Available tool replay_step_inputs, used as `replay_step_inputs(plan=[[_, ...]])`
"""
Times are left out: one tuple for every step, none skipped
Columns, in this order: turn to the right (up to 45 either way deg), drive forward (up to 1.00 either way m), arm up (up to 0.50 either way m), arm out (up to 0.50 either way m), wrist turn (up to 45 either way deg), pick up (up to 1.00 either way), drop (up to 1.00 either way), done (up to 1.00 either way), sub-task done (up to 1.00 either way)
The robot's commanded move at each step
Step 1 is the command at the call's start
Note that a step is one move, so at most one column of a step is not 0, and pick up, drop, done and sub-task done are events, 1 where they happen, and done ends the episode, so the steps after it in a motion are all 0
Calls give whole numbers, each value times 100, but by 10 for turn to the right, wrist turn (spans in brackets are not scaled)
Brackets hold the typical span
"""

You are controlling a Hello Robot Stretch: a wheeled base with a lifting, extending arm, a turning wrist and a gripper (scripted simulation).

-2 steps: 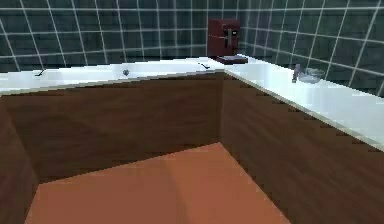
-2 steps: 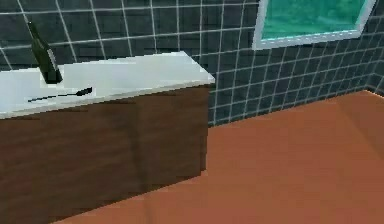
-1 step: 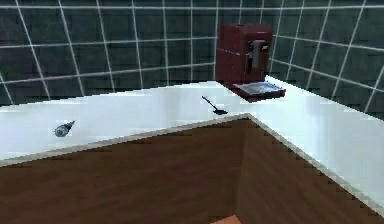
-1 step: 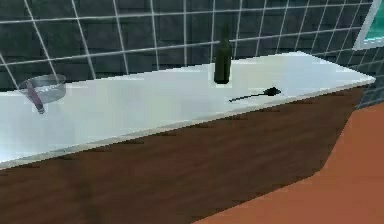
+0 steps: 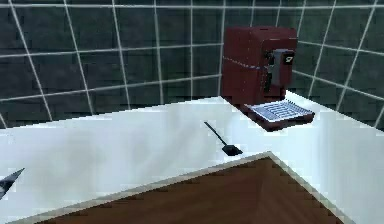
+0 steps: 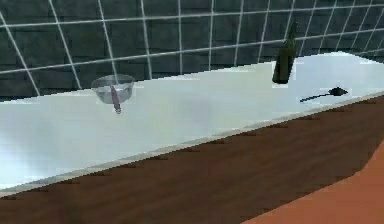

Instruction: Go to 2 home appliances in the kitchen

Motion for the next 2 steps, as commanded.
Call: replay_step_inputs(plan=[[150,0,0,0,0,0,0,0,0],[0,0,0,0,0,0,0,100,0]])
